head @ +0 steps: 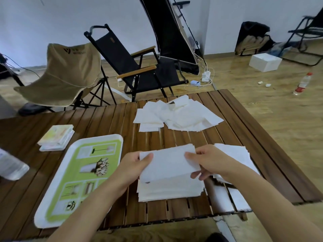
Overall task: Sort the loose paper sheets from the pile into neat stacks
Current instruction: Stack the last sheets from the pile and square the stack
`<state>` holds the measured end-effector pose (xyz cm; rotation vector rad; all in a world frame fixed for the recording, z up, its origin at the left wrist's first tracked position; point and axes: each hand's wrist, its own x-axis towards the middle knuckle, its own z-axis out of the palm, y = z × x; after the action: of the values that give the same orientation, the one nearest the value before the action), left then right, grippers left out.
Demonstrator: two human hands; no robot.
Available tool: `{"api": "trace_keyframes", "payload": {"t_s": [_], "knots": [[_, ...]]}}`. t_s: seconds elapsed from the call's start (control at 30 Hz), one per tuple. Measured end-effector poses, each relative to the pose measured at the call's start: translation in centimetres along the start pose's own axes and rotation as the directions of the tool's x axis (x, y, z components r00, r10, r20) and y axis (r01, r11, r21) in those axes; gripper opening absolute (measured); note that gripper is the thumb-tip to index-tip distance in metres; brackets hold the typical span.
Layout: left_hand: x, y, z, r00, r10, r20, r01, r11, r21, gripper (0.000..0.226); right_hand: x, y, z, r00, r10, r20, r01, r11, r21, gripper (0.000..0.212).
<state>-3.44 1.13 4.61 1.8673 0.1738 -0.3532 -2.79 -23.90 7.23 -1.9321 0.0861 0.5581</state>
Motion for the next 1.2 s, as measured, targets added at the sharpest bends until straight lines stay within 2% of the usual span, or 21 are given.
{"api": "trace_keyframes", "payload": {"t_s": [0.07, 0.13, 0.23, 0.37, 0.5, 0.57, 0.7, 0.77, 0.9, 1.0, 1.1, 1.13, 1.2], "knots": [[1.1, -1.4, 0.0, 0.997, 0.055, -0.063, -0.034, 0.955, 0.294, 0.03, 0.4, 0.5, 0.5, 0.999, 0.042, -0.017, -0.044, 0.981, -0.191, 0.034], [2.0, -2.5, 0.3, 0.992, 0.107, -0.064, -0.058, 0.851, 0.522, 0.037, 1.0, 1.1, 1.2, 0.997, 0.065, -0.043, -0.076, 0.937, -0.34, 0.036], [2.8, -3.5, 0.8, 0.988, 0.14, -0.066, -0.069, 0.78, 0.622, 0.038, 1.6, 1.4, 1.9, 0.991, 0.107, -0.082, -0.133, 0.883, -0.45, 0.034], [2.8, -4.0, 1.2, 0.981, 0.184, -0.066, -0.089, 0.722, 0.686, 0.038, 1.7, 1.2, 2.1, 0.984, 0.086, -0.158, -0.166, 0.777, -0.607, 0.031], [2.5, -3.8, 0.6, 0.977, 0.188, -0.103, -0.008, 0.514, 0.858, 0.038, 1.8, 1.5, 1.8, 0.975, 0.082, -0.208, -0.211, 0.646, -0.734, 0.026], [3.3, -3.3, -0.3, 0.954, 0.266, -0.136, -0.006, 0.471, 0.882, 0.031, 1.7, 1.3, 1.3, 0.968, 0.063, -0.241, -0.228, 0.615, -0.755, 0.018], [8.2, -1.4, -1.0, 0.882, 0.458, -0.116, -0.107, 0.432, 0.896, 0.013, 1.7, 0.2, 0.7, 0.963, -0.007, -0.268, -0.186, 0.701, -0.688, 0.027], [11.9, -0.3, -0.9, 0.867, 0.495, -0.045, -0.163, 0.368, 0.915, 0.025, 1.7, -0.4, 0.8, 0.96, -0.041, -0.278, -0.157, 0.744, -0.649, 0.031], [18.4, 1.4, -0.7, 0.848, 0.529, -0.033, -0.124, 0.258, 0.958, 0.046, 1.7, -0.6, 0.6, 0.956, -0.104, -0.276, -0.088, 0.793, -0.602, 0.032], [22.2, 1.8, -0.2, 0.867, 0.496, 0.049, -0.145, 0.157, 0.977, 0.057, 1.6, -0.4, 0.0, 0.951, -0.132, -0.281, -0.066, 0.799, -0.598, 0.033], [24.5, 1.9, -0.1, 0.869, 0.484, 0.099, -0.184, 0.132, 0.974, 0.04, 1.8, -0.3, -0.7, 0.947, -0.143, -0.287, -0.058, 0.803, -0.593, 0.03], [24.7, 2.0, 0.0, 0.847, 0.521, 0.101, -0.185, 0.113, 0.976, 0.032, 1.9, -0.3, -0.9, 0.945, -0.148, -0.29, -0.056, 0.804, -0.591, 0.029], [24.4, 2.5, 0.4, 0.754, 0.65, 0.089, -0.175, 0.068, 0.982, 0.03, 2.1, -0.3, -1.1, 0.939, -0.162, -0.303, -0.049, 0.81, -0.584, 0.03]]}}
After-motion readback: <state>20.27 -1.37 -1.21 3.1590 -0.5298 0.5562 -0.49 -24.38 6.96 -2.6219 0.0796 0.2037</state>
